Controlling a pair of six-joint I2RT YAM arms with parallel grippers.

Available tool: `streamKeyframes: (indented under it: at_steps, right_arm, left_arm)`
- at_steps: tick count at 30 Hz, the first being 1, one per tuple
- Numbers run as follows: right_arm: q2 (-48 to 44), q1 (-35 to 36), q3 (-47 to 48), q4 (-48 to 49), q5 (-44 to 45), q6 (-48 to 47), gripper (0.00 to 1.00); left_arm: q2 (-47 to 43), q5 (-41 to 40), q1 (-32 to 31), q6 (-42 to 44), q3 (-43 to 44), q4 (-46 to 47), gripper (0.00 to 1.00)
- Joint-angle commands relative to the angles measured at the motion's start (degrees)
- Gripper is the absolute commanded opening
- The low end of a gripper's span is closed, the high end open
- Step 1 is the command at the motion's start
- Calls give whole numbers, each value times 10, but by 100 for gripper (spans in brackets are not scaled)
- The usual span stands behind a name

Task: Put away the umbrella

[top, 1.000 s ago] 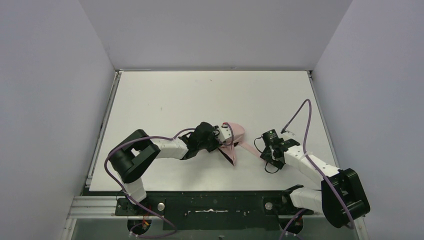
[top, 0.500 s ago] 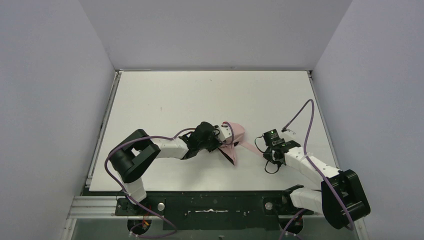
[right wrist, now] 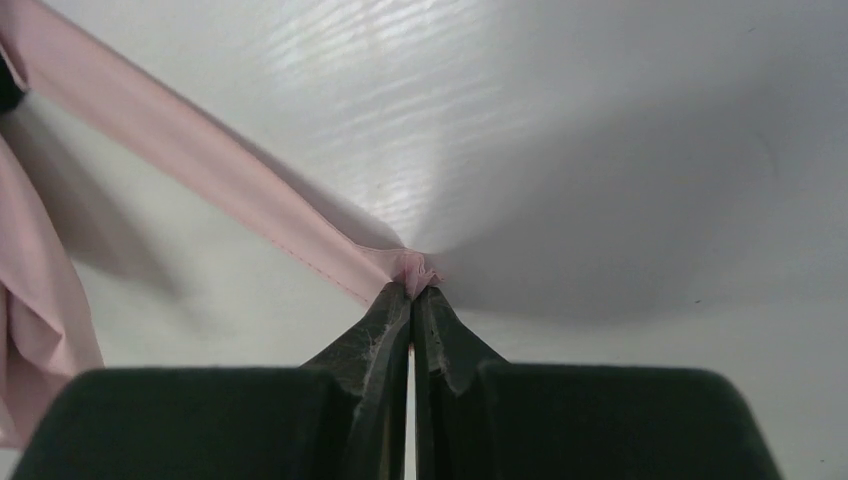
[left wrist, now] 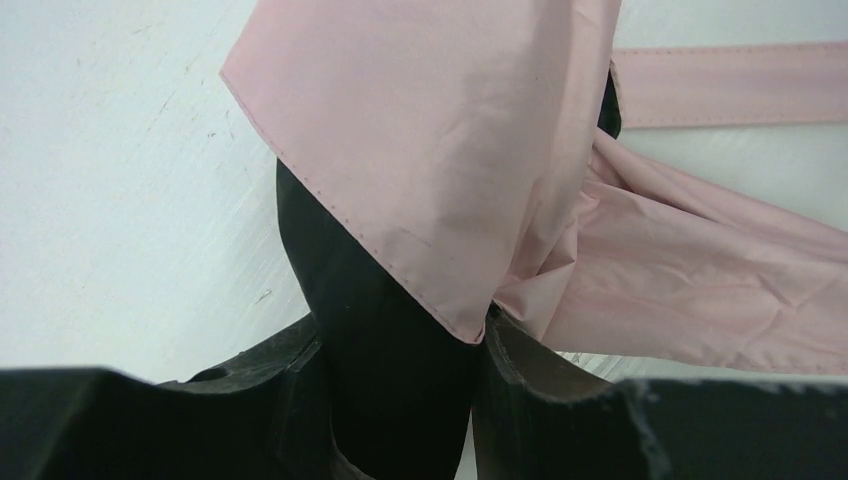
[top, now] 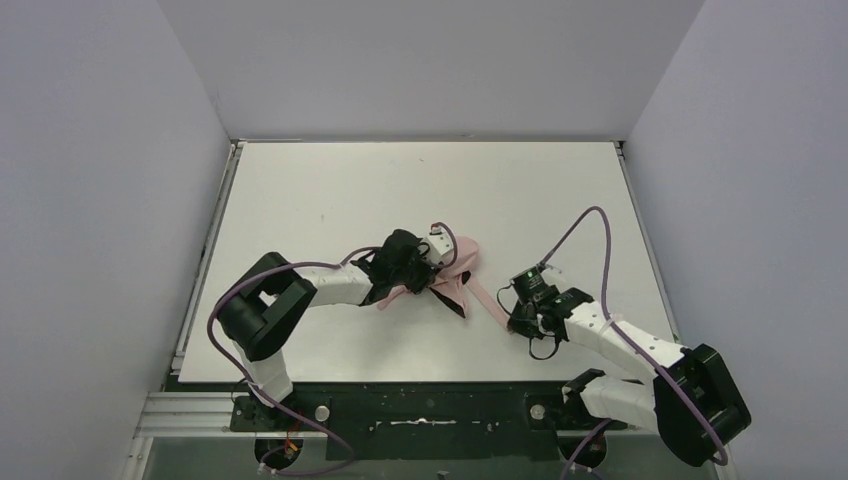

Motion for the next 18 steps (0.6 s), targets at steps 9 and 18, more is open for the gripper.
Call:
streamKeyframes:
  at_steps: [9,18]
  right_arm:
    - [44,140,-20,-18,-108,2,0]
    - [89,200,25,-14,-113,-15,0]
  left_arm:
    - [1,-72,53,-53,21,-13,0]
    - [-50,-58,88,-93,16,14,0]
